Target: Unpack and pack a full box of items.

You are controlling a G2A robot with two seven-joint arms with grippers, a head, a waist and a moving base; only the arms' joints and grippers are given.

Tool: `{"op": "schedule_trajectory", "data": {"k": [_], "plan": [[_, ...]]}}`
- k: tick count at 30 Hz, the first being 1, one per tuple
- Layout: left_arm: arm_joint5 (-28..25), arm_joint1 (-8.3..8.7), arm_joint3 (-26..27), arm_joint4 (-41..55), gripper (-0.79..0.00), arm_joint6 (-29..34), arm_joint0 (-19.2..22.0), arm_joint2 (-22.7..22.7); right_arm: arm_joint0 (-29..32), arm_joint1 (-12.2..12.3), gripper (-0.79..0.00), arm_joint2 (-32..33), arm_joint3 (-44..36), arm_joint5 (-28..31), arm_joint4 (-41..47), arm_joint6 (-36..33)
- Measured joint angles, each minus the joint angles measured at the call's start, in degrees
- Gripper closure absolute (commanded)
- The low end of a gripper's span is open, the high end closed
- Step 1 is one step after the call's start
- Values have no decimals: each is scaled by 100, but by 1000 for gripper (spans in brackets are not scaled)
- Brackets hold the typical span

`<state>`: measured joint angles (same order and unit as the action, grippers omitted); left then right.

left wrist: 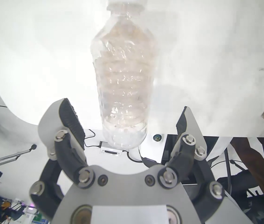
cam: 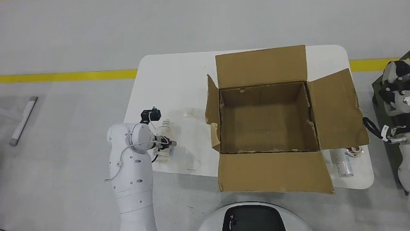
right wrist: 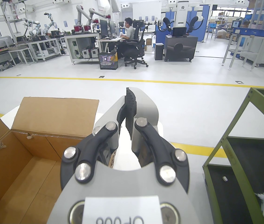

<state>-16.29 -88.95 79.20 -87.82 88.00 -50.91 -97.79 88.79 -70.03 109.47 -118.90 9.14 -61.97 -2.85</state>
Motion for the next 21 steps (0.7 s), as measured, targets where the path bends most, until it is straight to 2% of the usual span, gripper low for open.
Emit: {"op": "schedule_trajectory", "data": {"k": [17, 18, 19, 20, 21], "plan": [[10, 277, -859, 470, -785, 0, 352, -16, 0, 0, 0, 0, 0, 0, 0, 0], [9, 289, -900, 481, -727, -2, 370, -16, 0, 0, 0, 0, 0, 0, 0, 0], [1, 304, -940, 483, -594, -12, 386, -7, 0, 0, 0, 0, 0, 0, 0, 0], [-5, 314, -962, 491, -391, -21, 393, 4, 0, 0, 0, 0, 0, 0, 0, 0], [-8, 323, -979, 503, -336, -29, 397, 15, 0, 0, 0, 0, 0, 0, 0, 0]]}}
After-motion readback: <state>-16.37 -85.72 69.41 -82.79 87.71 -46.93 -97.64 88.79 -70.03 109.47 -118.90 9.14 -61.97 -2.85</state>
